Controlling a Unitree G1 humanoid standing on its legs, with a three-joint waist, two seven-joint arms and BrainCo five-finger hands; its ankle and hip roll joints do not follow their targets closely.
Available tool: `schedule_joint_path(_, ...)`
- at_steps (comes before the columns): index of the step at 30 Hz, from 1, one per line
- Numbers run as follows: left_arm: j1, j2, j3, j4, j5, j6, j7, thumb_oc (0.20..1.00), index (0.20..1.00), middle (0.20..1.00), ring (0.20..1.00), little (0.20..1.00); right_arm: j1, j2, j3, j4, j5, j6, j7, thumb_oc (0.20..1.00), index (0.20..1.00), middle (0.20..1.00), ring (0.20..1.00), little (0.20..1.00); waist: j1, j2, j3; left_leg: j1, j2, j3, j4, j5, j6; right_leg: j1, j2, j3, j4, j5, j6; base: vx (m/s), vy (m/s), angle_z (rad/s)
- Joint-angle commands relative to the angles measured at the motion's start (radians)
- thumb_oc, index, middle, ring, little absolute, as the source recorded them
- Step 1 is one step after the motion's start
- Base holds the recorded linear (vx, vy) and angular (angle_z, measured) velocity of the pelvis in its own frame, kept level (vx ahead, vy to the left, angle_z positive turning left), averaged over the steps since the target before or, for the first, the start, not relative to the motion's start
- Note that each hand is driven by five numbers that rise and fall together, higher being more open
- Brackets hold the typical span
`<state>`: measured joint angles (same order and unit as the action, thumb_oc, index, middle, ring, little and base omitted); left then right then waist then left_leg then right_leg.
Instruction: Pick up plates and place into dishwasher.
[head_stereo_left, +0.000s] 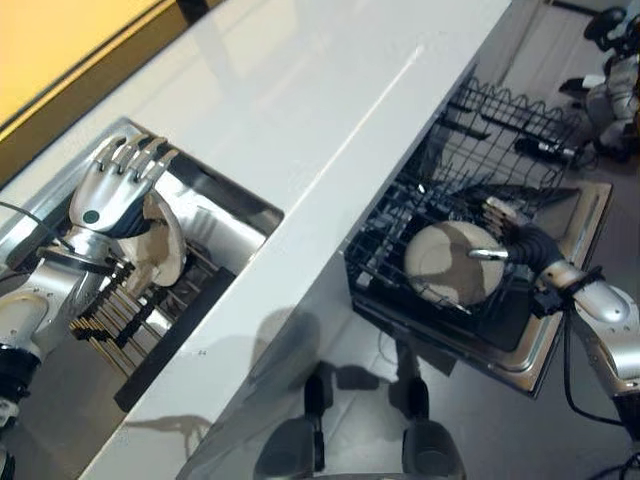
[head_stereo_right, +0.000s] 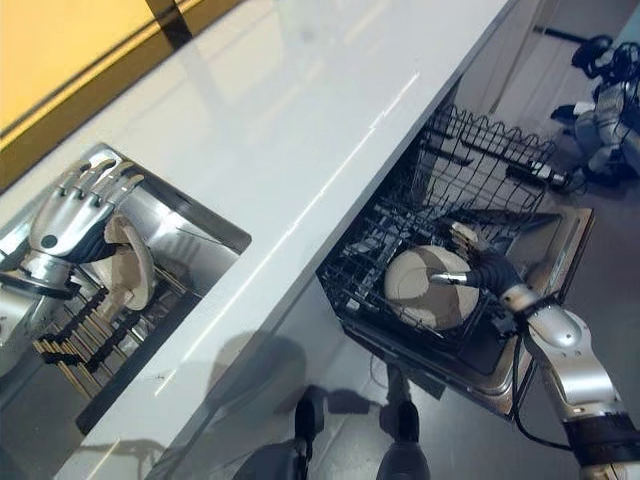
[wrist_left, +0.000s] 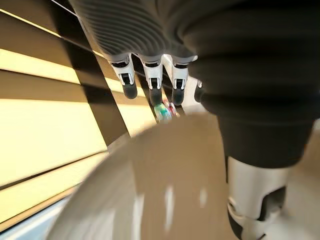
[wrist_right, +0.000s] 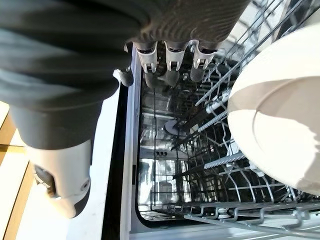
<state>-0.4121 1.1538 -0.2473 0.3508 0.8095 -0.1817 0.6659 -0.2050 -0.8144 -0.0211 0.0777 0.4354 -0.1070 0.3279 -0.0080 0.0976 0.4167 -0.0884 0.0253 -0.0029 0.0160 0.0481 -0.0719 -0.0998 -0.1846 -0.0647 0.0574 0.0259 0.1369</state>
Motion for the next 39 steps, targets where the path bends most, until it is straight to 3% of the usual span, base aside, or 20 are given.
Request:
schedule_joint_path(1,-0.047,0.078,-0.018,0.062,0.02,0.055,-0.074,1.0,1.0,1.0,1.0,1.0,-0.065,-0.063,0.003,-0.014,0.026,-0.079,-0.029,1.0,1.0,1.0,1.0,1.0,-0.006,-0.04,-0.02,-0.083,-0.052,-0.005,0.134,-0.085,0.054,-0.087,-0.067,0.019,0.154,-0.041,0.025,-0.08,0.088,-0.01)
schedule_joint_path(11,-0.11,0.142,-0.096,0.088,-0.048,0.008,-0.212,1.0,1.0,1.0,1.0,1.0,-0.108,-0.073,0.018,-0.018,0.034,-0.101,-0.041,1.0,1.0,1.0,1.0,1.0,0.001,-0.02,0.024,-0.154,-0.065,0.0,0.141,-0.065,0.064,-0.167,-0.063,0.019,0.177,-0.029,0.012,-0.05,0.053,-0.01)
schedule_joint_path(22,-0.028,0.119,-0.026,0.071,-0.057,-0.06,-0.176,1.0,1.0,1.0,1.0,1.0,-0.12,-0.068,-0.002,-0.017,0.02,-0.059,-0.029,1.0,1.0,1.0,1.0,1.0,0.013,0.007,0.006,-0.12,-0.077,-0.011,0.111,-0.06,0.063,-0.145,-0.07,0.008,0.171,-0.04,0.006,0.01,0.049,0.0)
schedule_joint_path(23,-0.018,0.115,-0.019,0.07,-0.054,-0.066,-0.17,0.915,0.915,0.915,0.915,0.915,-0.119,-0.068,-0.003,-0.017,0.018,-0.055,-0.026,1.0,1.0,1.0,1.0,1.0,0.014,0.009,0.003,-0.117,-0.077,-0.013,0.109,-0.06,0.063,-0.143,-0.07,0.007,0.172,-0.042,0.006,0.02,0.049,-0.01)
schedule_joint_path(25,0.004,0.111,-0.004,0.068,-0.053,-0.074,-0.162,0.291,0.291,0.291,0.291,0.291,-0.114,-0.069,-0.01,-0.018,0.017,-0.053,-0.016,1.0,1.0,1.0,1.0,1.0,0.014,0.013,-0.001,-0.111,-0.078,-0.014,0.105,-0.059,0.062,-0.14,-0.071,0.008,0.172,-0.044,0.006,0.02,0.042,-0.02)
schedule_joint_path(26,0.015,0.109,0.004,0.064,-0.055,-0.081,-0.164,0.2,0.2,0.2,0.2,0.2,-0.113,-0.07,-0.012,-0.02,0.02,-0.048,-0.016,1.0,1.0,1.0,1.0,1.0,0.017,0.014,-0.004,-0.109,-0.079,-0.015,0.103,-0.058,0.062,-0.138,-0.072,0.006,0.171,-0.044,0.006,0.01,0.033,-0.02)
schedule_joint_path(39,0.09,0.089,0.045,0.055,-0.052,-0.091,-0.139,0.2,0.2,0.2,0.2,0.2,-0.117,-0.068,-0.023,-0.018,0.039,-0.029,-0.02,1.0,1.0,1.0,1.0,1.0,0.031,0.015,-0.007,-0.109,-0.078,-0.028,0.103,-0.056,0.058,-0.14,-0.075,-0.01,0.182,-0.046,0.007,0.0,0.0,0.0)
